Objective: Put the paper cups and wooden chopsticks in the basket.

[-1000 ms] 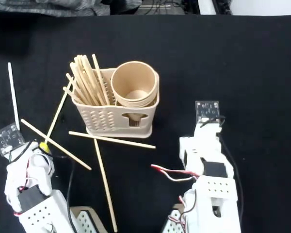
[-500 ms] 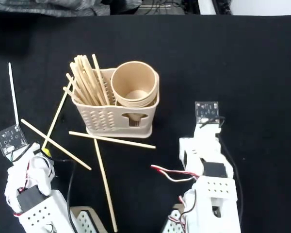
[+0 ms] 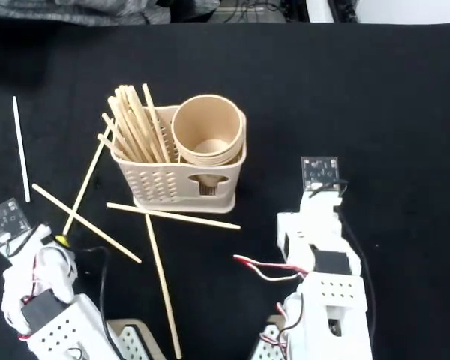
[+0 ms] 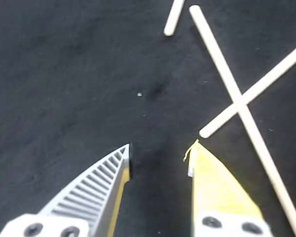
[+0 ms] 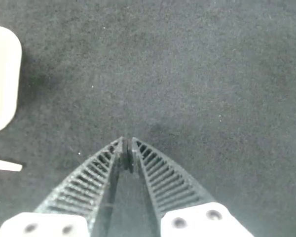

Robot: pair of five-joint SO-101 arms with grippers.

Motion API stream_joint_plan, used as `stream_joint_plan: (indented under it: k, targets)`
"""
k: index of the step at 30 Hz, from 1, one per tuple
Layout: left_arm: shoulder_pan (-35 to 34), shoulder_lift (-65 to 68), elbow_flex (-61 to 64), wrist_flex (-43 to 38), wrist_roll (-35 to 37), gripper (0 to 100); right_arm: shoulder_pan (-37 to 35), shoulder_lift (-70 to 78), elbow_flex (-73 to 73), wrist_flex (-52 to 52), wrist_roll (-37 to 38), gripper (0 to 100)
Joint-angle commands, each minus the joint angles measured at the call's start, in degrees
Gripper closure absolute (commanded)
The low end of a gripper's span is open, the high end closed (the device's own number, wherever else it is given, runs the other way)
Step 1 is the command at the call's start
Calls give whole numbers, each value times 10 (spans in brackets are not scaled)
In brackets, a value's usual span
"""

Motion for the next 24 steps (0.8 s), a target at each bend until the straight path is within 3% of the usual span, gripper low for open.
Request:
stream_joint_plan:
  k: [1, 5, 24]
  targets:
    - [-19, -4, 0, 2, -11, 805, -7, -1, -6, -10, -3, 983]
    - [-17, -4, 0, 3, -51, 805, -8, -2, -6, -9, -1, 983]
    - [-18, -5, 0, -2, -53, 805, -8, -2, -7, -6, -1, 983]
